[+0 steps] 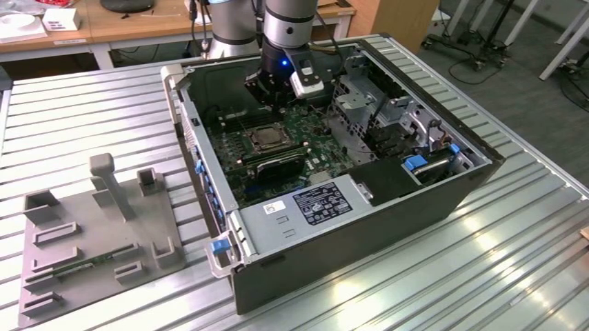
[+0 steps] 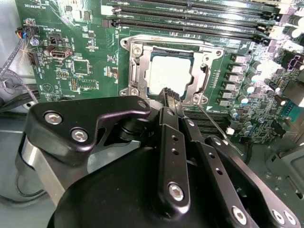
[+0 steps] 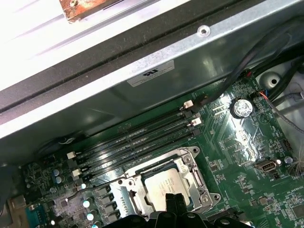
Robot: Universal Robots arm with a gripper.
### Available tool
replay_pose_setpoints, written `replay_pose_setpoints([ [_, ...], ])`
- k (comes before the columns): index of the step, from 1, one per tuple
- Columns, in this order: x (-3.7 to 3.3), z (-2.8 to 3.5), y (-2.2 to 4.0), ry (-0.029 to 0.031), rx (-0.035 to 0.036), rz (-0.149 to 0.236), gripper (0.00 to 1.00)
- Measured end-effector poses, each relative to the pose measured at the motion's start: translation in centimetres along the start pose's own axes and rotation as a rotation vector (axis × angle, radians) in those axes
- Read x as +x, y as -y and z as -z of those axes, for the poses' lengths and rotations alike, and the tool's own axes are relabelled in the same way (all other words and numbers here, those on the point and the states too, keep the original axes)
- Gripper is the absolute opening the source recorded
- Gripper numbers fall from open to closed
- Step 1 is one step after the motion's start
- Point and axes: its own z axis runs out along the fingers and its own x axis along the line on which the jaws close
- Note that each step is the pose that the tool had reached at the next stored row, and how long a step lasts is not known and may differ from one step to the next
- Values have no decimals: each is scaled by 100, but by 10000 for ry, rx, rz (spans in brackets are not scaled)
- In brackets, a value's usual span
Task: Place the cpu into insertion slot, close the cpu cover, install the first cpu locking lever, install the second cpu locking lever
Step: 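Close the cpu cover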
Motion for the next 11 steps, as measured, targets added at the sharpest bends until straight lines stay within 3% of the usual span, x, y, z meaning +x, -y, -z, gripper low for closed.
replay_pose_setpoints([
  [5,1,0,1,29,-14,19,10],
  [11,1,-3,0,242,-105,332,10],
])
